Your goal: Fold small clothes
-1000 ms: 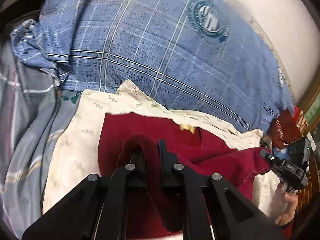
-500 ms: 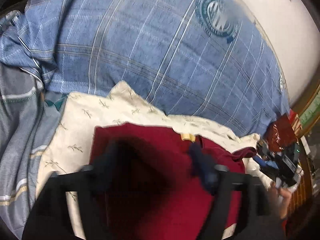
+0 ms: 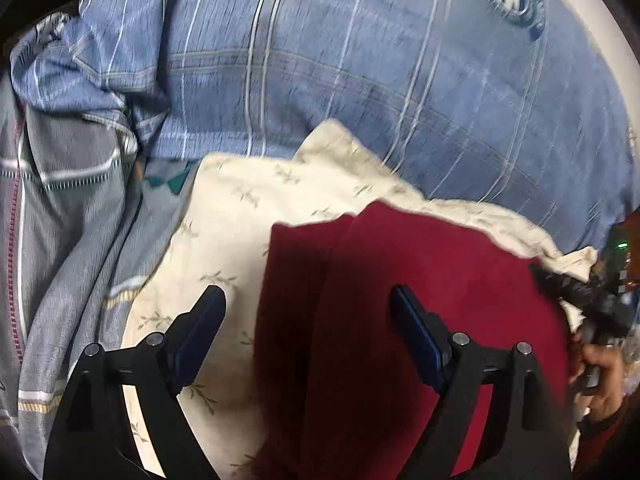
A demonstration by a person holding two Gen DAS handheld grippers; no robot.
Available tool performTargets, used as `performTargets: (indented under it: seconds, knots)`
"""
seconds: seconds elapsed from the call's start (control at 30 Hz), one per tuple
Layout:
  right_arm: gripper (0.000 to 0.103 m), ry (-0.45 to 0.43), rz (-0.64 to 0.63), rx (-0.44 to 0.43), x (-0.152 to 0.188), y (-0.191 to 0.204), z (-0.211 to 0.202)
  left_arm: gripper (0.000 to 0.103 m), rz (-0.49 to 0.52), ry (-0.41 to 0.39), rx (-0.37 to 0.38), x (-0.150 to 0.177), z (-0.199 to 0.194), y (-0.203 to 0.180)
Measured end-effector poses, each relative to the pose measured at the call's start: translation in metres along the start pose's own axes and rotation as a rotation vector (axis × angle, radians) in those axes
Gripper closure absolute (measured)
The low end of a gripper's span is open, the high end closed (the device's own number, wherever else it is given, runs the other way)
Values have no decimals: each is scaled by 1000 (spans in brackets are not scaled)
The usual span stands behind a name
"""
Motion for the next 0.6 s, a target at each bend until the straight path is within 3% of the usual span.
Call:
performTargets:
  seconds: [0.27, 0.4, 0.5, 0.6]
  knots:
    - [49, -75, -105, -30, 34, 35, -84, 18, 25, -93, -52, 4, -23, -1]
    - [57, 31, -135, 77, 61, 13, -65, 18, 48, -144, -77, 6, -37, -4]
    - [57, 5, -174, 119, 60, 19, -75, 18, 82, -189, -100, 12, -51, -6]
    - [53, -51, -191, 82, 61, 43, -95, 18, 108, -224, -121, 13, -61, -6]
Point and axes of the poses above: each gripper's, at about its wrist camera, not at the fingertips, and z roughly the way its jaws point, y to its left, x to its underside, the point moved 7 cm from there along z, roughly the way its jaws point, and after that the axes turned 15 degrees about -x, right-handed, at the moved point
